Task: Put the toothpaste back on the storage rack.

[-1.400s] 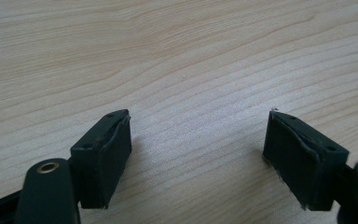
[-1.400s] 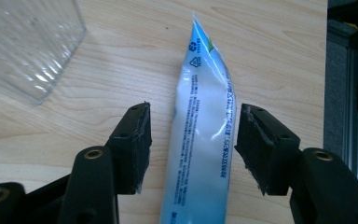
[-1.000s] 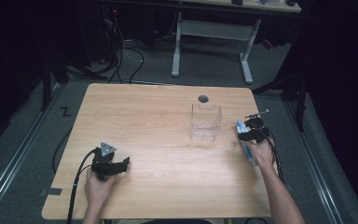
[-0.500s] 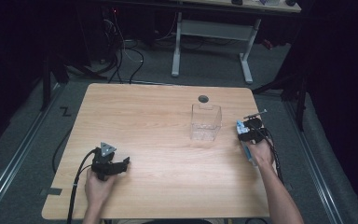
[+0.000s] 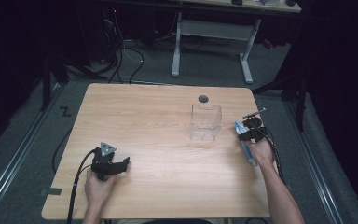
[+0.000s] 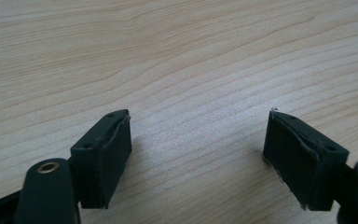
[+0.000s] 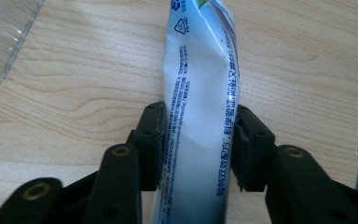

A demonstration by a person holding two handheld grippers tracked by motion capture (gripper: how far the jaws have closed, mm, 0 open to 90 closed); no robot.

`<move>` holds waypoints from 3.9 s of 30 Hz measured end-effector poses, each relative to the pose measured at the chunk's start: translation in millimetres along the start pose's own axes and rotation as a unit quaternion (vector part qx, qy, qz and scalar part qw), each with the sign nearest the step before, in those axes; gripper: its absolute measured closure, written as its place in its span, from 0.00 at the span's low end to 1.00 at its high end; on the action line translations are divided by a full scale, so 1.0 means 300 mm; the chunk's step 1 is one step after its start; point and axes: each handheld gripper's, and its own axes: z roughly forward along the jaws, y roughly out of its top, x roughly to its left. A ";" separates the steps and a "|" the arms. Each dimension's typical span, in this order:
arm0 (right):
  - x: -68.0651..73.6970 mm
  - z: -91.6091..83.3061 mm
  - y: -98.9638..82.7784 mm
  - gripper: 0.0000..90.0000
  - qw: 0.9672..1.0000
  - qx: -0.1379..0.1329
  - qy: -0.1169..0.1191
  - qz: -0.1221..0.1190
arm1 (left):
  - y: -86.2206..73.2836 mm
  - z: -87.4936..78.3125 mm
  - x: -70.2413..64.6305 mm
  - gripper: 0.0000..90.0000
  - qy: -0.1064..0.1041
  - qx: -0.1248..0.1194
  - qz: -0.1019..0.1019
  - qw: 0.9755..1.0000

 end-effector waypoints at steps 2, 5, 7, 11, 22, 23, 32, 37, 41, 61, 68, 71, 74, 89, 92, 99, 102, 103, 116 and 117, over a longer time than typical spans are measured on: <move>-0.001 -0.003 0.003 0.72 1.000 0.003 0.009 0.003 | 0.000 0.000 0.000 0.26 0.000 0.000 0.000 1.000; 0.001 -0.005 0.004 0.76 1.000 0.003 0.014 -0.003 | 0.000 0.000 0.000 0.26 0.000 0.000 0.000 1.000; 0.001 -0.006 0.004 0.78 1.000 0.005 0.019 -0.004 | 0.000 0.000 0.001 0.26 0.000 0.000 0.000 1.000; 0.001 -0.009 0.002 0.79 1.000 0.003 0.024 -0.005 | 0.000 0.000 0.001 0.26 0.000 -0.001 -0.001 1.000; 0.017 -0.050 -0.009 0.79 0.998 -0.016 0.061 -0.009 | 0.000 0.000 0.001 0.26 0.000 0.000 -0.001 1.000; 0.019 -0.056 -0.010 0.79 0.998 -0.020 0.064 -0.011 | 0.000 0.000 0.001 0.26 0.000 0.000 -0.001 1.000; 0.021 -0.124 -0.027 0.79 0.994 -0.056 0.089 -0.019 | 0.000 0.001 0.000 0.26 0.000 -0.001 0.000 1.000; 0.020 -0.164 -0.044 0.79 0.992 -0.081 0.097 -0.021 | 0.000 0.001 -0.001 0.26 0.001 -0.001 0.000 1.000; 0.026 -0.185 -0.056 0.79 0.990 -0.093 0.103 -0.027 | 0.000 0.001 -0.001 0.26 0.002 0.000 0.001 1.000; 0.082 -0.289 -0.093 0.79 0.979 -0.153 0.121 -0.065 | 0.001 0.001 -0.002 0.26 0.004 0.001 0.003 1.000; 0.106 -0.320 -0.087 0.80 0.974 -0.170 0.136 -0.071 | 0.001 0.001 -0.002 0.26 0.004 0.001 0.003 1.000; 0.117 -0.336 -0.082 0.80 0.971 -0.180 0.136 -0.078 | 0.001 0.001 -0.003 0.26 0.004 0.001 0.003 1.000; 0.132 -0.356 -0.074 0.80 0.969 -0.189 0.139 -0.082 | 0.001 0.001 -0.003 0.26 0.004 0.002 0.003 1.000; 0.179 -0.393 -0.008 0.80 0.959 -0.214 0.165 -0.089 | 0.001 0.001 -0.003 0.26 0.004 0.001 0.003 1.000; 0.184 -0.394 0.009 0.80 0.956 -0.219 0.173 -0.087 | 0.001 0.001 -0.003 0.26 0.004 0.001 0.003 1.000; 0.192 -0.400 0.043 0.80 0.952 -0.232 0.180 -0.083 | 0.001 0.001 -0.003 0.26 0.004 0.002 0.004 1.000; 0.197 -0.402 0.056 0.80 0.951 -0.238 0.180 -0.080 | 0.001 0.001 -0.003 0.26 0.004 0.002 0.003 1.000; 0.199 -0.401 0.062 0.80 0.951 -0.241 0.178 -0.082 | 0.001 0.001 -0.003 0.26 0.004 0.002 0.003 1.000; 0.218 -0.399 0.137 0.80 0.950 -0.251 0.168 -0.081 | 0.001 0.001 -0.003 0.26 0.004 0.002 0.004 1.000; 0.219 -0.398 0.143 0.80 0.950 -0.251 0.167 -0.080 | 0.001 0.001 -0.003 0.26 0.004 0.002 0.004 1.000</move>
